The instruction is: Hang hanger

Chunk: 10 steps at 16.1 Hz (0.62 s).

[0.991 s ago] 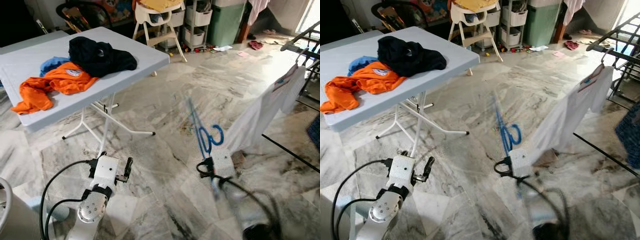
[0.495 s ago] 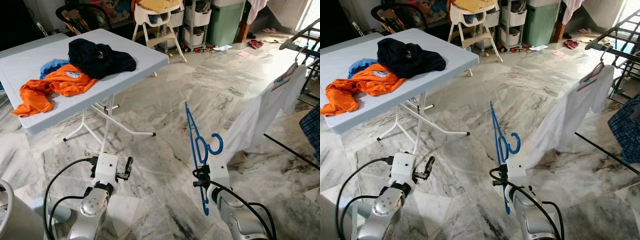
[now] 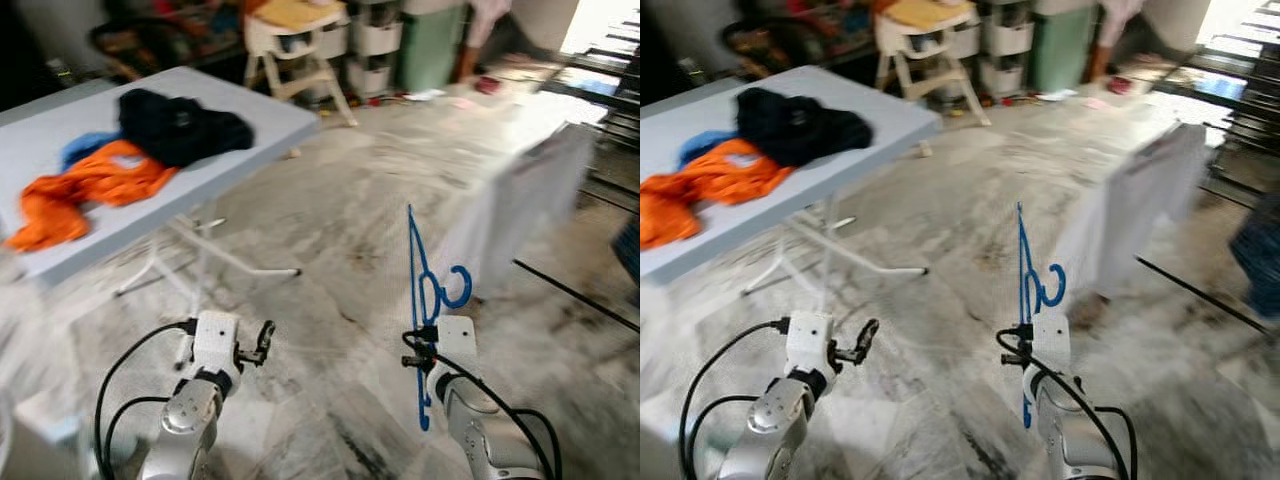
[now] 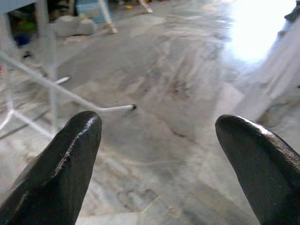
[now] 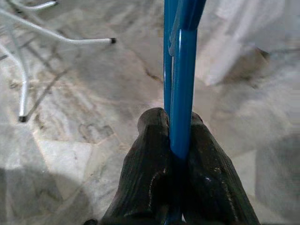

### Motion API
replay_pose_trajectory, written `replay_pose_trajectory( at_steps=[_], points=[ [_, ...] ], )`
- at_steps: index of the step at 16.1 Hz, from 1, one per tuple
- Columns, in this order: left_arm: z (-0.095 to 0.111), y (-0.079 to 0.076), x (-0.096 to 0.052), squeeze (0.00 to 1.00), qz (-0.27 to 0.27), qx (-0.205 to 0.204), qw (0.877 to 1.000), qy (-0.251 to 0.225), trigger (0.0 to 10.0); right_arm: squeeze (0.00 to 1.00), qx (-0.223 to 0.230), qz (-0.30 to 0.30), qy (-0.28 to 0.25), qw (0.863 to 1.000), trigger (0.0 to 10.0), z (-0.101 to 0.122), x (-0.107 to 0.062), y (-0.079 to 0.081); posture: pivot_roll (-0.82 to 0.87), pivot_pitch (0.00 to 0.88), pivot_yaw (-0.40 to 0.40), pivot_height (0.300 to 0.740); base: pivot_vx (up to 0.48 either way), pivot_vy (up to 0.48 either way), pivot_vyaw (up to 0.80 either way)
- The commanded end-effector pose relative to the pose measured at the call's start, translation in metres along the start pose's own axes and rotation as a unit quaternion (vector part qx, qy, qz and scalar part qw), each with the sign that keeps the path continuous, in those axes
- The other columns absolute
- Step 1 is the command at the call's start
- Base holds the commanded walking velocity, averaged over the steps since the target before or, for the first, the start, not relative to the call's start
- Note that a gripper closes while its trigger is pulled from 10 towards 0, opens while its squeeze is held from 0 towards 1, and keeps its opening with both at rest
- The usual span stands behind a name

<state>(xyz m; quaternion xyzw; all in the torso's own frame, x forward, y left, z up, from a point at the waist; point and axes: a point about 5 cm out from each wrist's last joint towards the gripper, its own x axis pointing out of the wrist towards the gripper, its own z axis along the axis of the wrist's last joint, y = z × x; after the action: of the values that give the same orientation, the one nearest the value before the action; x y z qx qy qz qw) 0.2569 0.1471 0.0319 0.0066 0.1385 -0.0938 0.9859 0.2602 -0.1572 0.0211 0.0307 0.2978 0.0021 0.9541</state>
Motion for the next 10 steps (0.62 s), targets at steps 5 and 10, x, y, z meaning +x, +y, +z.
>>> replay_pose_trajectory(
  at_steps=[5, 10],
  points=[
    [0.0025, 0.0035, 0.0039, 0.0, -0.005, -0.001, 1.0, 0.003, 10.0, 0.0, 0.012, -0.024, -0.017, 0.999, 10.0, 0.0094, -0.0013, 0.0003, -0.16, 0.0, 0.087, 0.74, 0.287, 0.0, -0.79],
    [0.0021, 0.0008, 0.0054, 0.0, -0.013, -0.002, 1.0, 0.003, 10.0, 0.0, 0.014, -0.036, -0.02, 0.999, 10.0, 0.0133, 0.0014, -0.0021, -0.15, 0.0, 0.088, 0.74, 0.329, 0.0, -0.33]
  ],
)
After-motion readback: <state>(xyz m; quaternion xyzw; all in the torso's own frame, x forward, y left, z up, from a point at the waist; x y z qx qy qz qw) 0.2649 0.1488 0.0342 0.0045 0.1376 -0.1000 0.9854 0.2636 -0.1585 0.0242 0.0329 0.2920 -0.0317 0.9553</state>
